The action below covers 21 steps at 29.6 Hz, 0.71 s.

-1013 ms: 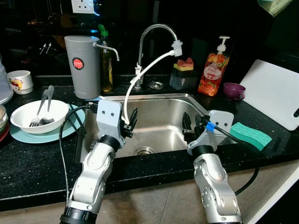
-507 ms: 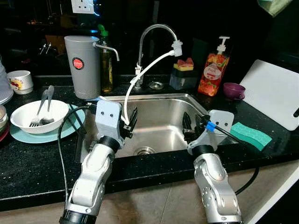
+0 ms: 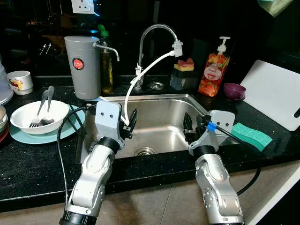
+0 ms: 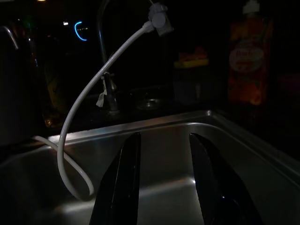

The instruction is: Kitchen organization

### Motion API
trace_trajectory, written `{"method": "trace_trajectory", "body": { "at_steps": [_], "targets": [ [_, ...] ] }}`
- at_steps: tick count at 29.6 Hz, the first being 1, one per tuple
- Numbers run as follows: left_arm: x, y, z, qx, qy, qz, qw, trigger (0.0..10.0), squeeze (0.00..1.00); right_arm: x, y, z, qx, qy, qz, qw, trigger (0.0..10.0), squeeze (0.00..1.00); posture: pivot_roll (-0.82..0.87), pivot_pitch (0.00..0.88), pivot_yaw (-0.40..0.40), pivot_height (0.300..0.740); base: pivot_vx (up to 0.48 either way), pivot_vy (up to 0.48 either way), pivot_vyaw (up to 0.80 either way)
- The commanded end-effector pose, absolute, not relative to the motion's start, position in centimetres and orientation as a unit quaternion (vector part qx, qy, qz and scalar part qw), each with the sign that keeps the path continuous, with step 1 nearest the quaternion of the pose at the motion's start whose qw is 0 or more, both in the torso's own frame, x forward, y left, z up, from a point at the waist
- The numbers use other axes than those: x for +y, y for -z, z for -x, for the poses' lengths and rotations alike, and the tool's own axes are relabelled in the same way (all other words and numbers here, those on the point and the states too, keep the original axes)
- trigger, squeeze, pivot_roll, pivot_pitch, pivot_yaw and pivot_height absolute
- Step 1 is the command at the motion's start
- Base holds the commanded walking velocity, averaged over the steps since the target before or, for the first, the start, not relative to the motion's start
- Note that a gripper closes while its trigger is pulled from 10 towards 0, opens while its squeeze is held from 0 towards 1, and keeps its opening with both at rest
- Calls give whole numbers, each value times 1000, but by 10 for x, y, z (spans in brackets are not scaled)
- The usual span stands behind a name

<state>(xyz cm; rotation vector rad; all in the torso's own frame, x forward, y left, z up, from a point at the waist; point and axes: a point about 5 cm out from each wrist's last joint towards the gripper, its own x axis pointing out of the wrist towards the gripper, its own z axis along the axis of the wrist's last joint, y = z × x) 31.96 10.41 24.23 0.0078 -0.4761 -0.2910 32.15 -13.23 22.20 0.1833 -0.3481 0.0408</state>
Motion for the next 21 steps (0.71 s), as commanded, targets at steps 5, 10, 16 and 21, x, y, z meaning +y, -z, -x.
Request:
{"method": "trace_trajectory", "body": {
  "at_steps": [5,10,16,21],
  "targets": [
    [102,-241,-316,-230,144,-2,962,10000,0,-137,-219,-320,-166,-14,-90,982,10000,0,118,75,-100,740,0,0,0],
    [104,-238,-314,-227,137,1,964,10000,0,-136,-220,-321,-166,-15,-88,982,10000,0,102,64,-98,740,0,0,0],
    [105,-238,-314,-224,139,-2,965,10000,0,-137,-217,-319,-163,-12,-88,983,10000,0,102,58,-86,740,0,0,0],
    [108,-236,-313,-219,133,-4,967,10000,0,-137,-215,-318,-160,-10,-89,983,10000,0,99,54,-83,740,0,0,0]
  ]
}}
